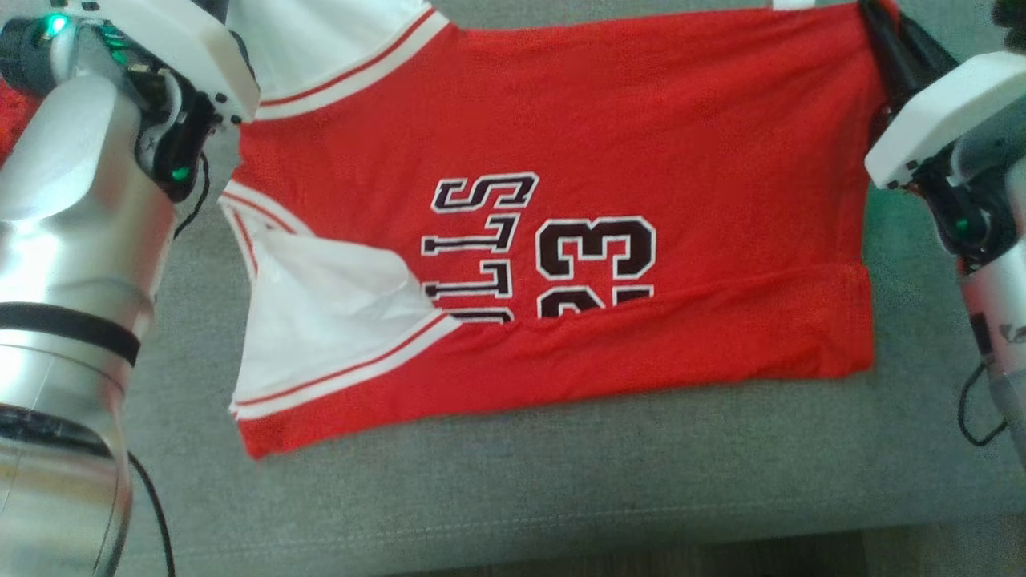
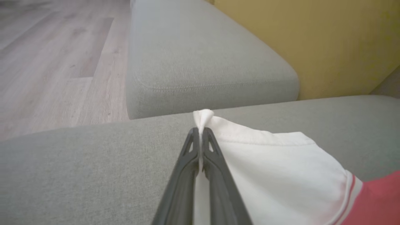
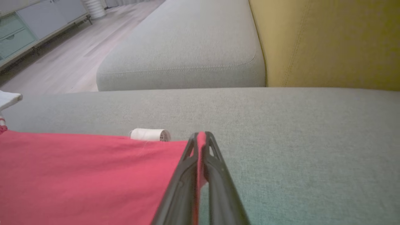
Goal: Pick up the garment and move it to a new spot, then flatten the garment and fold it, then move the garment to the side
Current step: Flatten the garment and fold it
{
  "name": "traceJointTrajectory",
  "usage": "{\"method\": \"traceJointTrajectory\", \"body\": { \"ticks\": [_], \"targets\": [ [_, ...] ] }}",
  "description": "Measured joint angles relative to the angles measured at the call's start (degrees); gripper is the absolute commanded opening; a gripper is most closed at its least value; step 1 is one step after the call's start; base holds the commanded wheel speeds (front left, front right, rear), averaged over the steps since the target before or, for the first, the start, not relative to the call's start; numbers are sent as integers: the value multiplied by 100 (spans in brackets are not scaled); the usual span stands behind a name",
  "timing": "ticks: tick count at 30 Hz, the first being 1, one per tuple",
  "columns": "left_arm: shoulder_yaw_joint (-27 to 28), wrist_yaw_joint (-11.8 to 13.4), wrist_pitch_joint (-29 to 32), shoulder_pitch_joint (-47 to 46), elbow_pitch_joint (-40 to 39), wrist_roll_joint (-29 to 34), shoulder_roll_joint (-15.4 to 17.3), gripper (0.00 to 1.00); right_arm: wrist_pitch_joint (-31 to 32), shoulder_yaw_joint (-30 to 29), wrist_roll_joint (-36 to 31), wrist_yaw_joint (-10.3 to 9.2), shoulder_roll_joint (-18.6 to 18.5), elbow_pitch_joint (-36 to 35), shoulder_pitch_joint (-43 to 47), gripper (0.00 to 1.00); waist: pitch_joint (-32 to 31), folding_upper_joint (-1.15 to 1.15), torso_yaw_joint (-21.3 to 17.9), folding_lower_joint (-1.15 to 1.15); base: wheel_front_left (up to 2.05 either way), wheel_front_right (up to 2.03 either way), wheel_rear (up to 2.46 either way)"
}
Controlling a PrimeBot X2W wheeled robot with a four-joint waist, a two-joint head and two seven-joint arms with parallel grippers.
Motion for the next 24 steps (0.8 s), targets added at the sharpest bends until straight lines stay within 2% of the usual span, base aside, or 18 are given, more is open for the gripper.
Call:
{"method": "traceJointTrajectory", "body": {
  "ticks": [5, 9, 13, 14, 19, 24],
  "targets": [
    [23, 29, -417, 213, -363, -2, 24, 0, -348, -85, -7, 0, -60, -146, 254, 0, -173, 0, 87, 0, 0, 0, 0],
    [102, 219, -584, 875, -1002, -5, 144, 0, -669, -77, -8, 0, -92, -321, 767, 0, -287, 0, 139, 0, 0, 0, 0],
    [263, 597, -631, 1987, -1970, -107, 327, 0, -968, -47, -14, 0, -120, -489, 1376, 0, -388, 0, 203, 0, 0, 0, 0],
    [263, 597, -631, 1987, -1970, -107, 327, 0, -968, -47, -14, 0, -120, -489, 1376, 0, -388, 0, 203, 0, 0, 0, 0],
    [423, 1104, -634, 3610, -3189, -383, 425, 0, -1160, -24, -24, 0, -111, -598, 2069, 0, -516, 0, 270, 0, 0, 0, 0],
    [442, 1524, -456, 4892, -4002, -714, 460, 0, -1294, -59, -237, 0, -88, -627, 2377, 0, -634, 0, 277, 0, 0, 0, 0]
  ]
}}
